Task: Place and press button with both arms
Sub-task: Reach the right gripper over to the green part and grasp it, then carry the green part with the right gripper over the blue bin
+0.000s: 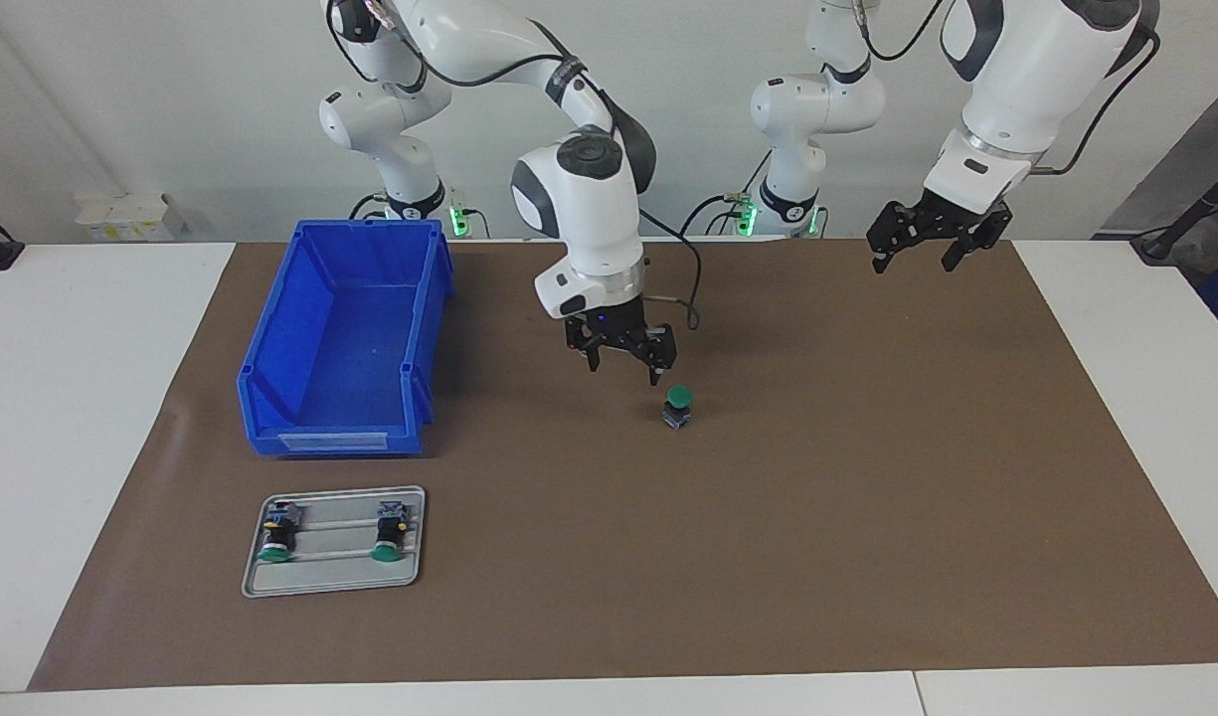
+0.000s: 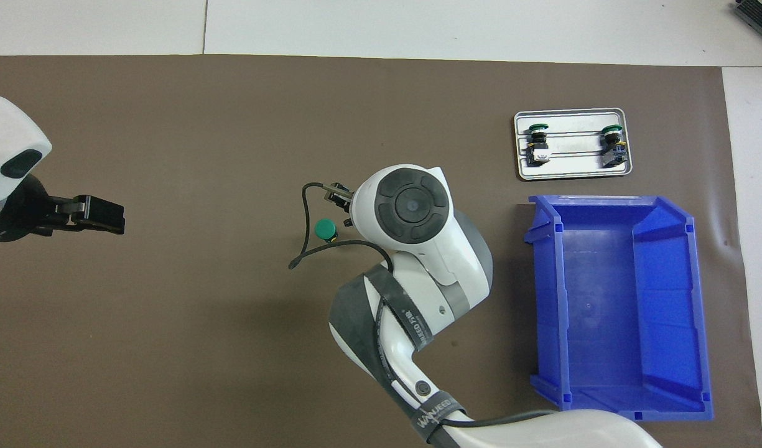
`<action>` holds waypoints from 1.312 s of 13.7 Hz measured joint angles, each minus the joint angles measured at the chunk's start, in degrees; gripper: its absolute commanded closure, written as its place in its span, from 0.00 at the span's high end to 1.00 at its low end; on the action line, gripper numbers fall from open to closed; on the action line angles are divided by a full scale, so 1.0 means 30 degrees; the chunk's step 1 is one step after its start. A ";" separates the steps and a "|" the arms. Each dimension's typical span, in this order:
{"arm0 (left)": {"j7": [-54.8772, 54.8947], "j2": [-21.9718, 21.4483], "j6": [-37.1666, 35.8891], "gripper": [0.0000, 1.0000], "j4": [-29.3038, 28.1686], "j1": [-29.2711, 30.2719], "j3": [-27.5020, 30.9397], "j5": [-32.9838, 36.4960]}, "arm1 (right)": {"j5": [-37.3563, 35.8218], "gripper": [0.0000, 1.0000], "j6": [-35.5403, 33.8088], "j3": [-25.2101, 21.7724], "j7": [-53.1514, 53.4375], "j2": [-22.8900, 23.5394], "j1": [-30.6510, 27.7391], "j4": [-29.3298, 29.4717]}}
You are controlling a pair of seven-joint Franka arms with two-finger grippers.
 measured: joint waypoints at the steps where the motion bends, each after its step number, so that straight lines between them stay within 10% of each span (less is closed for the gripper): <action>1: 0.0000 -0.0065 0.0001 1.00 -0.0022 0.0001 0.0012 0.0000 | 0.0000 1.00 0.0060 0.0005 0.0855 0.0640 0.0339 0.0289; 11: 0.0000 -0.0107 0.0001 1.00 -0.0048 0.0001 0.0015 -0.0001 | 0.0001 0.78 0.2479 -0.0123 0.3154 0.3314 0.1734 0.1183; 13: 0.0000 -0.0107 0.0001 1.00 -0.0048 0.0001 0.0015 -0.0001 | 0.0001 0.59 0.2791 -0.0121 0.3154 0.3522 0.1809 0.1186; 16: 0.0000 -0.0107 0.0001 1.00 -0.0049 0.0001 0.0015 -0.0001 | -0.0002 0.00 0.2796 -0.0153 0.3154 0.3531 0.1835 0.1239; 18: 0.0000 -0.0107 0.0001 1.00 -0.0049 0.0001 0.0015 -0.0001 | -0.0018 0.00 0.2778 -0.0209 0.3154 0.3528 0.1779 0.1271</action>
